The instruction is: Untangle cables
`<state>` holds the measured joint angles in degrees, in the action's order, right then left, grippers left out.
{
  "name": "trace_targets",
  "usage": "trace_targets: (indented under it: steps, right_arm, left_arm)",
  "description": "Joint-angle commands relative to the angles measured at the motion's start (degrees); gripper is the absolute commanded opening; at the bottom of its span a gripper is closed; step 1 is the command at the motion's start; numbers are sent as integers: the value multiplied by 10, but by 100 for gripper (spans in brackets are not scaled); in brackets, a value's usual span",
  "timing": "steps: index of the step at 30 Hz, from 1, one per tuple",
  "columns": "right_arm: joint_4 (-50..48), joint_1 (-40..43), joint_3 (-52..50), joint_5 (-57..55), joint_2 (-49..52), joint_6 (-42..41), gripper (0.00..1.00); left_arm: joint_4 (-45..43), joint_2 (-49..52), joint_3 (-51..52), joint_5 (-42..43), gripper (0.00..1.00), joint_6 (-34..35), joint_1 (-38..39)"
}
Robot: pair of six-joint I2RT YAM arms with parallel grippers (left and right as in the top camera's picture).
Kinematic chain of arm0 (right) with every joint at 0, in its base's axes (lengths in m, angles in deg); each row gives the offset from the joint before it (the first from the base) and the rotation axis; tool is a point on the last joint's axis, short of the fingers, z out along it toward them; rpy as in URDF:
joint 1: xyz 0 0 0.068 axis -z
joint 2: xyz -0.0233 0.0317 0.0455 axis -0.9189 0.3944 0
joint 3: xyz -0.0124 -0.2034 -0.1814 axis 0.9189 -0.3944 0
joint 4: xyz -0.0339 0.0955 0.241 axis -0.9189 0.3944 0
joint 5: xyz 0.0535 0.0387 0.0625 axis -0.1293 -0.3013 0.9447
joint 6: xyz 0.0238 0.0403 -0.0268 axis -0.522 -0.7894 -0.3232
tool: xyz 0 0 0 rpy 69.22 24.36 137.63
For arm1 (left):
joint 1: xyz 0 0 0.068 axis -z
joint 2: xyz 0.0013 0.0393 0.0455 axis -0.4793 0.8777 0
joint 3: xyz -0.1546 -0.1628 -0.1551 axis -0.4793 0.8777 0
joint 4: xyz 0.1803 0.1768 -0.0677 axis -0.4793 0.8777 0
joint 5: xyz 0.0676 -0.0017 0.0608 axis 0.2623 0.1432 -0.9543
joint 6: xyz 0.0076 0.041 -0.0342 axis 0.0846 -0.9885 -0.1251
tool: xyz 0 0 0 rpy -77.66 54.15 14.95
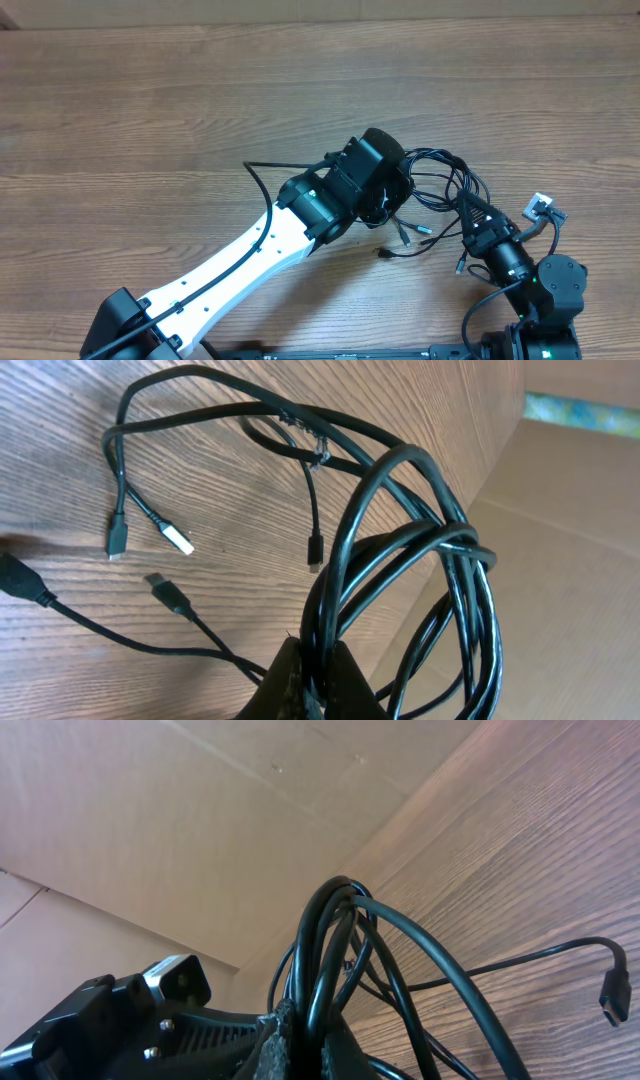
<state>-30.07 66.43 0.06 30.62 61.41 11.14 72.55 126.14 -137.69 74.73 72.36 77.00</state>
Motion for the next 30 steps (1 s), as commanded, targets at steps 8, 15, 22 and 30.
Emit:
trace_targets:
  steps: [8,15,22,30]
  right_arm:
    - [-3,1,8,6,-6,3,4]
    - [-3,1,8,6,-6,3,4]
    - [-3,1,8,6,-6,3,4]
    - [0,1,8,1,-6,3,4]
  left_arm:
    - [-3,6,-10,42,4,-80,1]
    - [-2,6,-10,73,4,-95,-16]
    - [-2,6,-10,103,4,-103,-30]
    - [-2,6,-10,127,4,-122,-40]
